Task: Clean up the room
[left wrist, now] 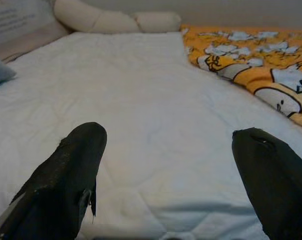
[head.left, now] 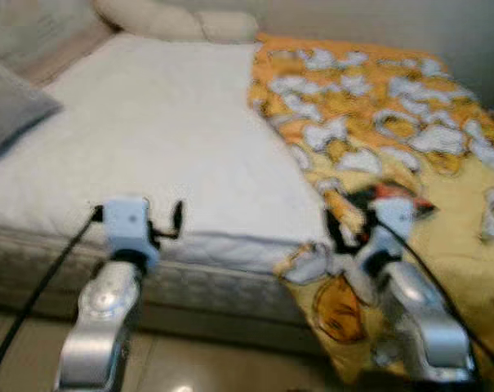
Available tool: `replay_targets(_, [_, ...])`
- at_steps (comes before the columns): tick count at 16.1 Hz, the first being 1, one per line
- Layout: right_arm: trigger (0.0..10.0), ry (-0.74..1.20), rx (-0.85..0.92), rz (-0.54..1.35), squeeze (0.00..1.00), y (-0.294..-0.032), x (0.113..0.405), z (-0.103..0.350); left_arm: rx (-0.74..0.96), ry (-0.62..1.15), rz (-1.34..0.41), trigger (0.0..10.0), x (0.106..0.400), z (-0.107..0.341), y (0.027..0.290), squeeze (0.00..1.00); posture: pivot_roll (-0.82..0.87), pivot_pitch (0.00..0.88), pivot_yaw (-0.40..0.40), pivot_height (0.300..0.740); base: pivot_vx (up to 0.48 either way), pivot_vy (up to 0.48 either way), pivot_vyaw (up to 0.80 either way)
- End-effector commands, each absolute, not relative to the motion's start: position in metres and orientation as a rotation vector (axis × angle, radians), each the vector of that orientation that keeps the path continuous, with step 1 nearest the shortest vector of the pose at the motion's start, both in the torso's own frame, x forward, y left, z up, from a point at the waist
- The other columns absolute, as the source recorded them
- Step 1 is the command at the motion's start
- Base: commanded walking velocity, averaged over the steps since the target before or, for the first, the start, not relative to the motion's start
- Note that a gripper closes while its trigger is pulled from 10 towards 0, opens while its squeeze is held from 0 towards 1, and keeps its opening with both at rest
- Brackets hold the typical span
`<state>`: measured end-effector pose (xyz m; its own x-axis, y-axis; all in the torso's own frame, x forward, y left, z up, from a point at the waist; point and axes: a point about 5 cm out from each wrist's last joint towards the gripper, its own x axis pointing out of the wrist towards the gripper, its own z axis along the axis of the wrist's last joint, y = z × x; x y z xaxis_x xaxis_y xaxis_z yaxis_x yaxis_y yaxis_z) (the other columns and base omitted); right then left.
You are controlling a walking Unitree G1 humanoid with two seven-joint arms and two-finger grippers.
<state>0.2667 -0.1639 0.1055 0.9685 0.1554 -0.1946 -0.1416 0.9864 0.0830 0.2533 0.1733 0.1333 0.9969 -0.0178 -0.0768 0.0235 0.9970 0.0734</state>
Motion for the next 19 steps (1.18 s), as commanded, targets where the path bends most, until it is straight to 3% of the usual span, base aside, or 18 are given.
replay_targets(1, [10.0, 0.188, 0.057, 0.129, 0.00, -0.171, 0.268, 0.110, 0.073, 0.062, -0.038, 10.0, 0.256, 0.136, 0.168, 1.00, -0.08, 0.020, 0.003, 0.740, 0.000, -0.480, 0.00])
replay_targets(7, [10.0, 0.211, 0.061, 0.124, 0.00, -0.172, 0.263, 0.104, 0.074, 0.065, -0.015, 10.0, 0.248, 0.133, 0.172, 1.00, -0.06, 0.019, -0.015, 0.740, 0.000, -0.480, 0.00])
replay_targets(9, [10.0, 0.221, 0.060, 0.132, 0.00, -0.171, 0.262, 0.102, 0.054, 0.051, 0.043, 10.0, 0.247, 0.137, 0.176, 1.00, -0.06, 0.022, -0.019, 0.740, 0.000, 0.000, 0.00])
replay_targets(13, [10.0, 0.238, 0.093, 0.139, 0.00, -0.169, 0.259, 0.100, 0.080, 0.028, -0.016, 10.0, 0.244, 0.140, 0.174, 1.00, -0.06, 0.029, -0.008, 0.740, 0.000, 0.000, 0.00])
replay_targets(19, [10.0, 0.252, 0.067, 0.162, 0.00, -0.168, 0.254, 0.099, 0.079, 0.076, -0.066, 10.0, 0.239, 0.129, 0.167, 1.00, -0.08, 0.043, 0.002, 0.740, 0.353, 0.000, 0.00])
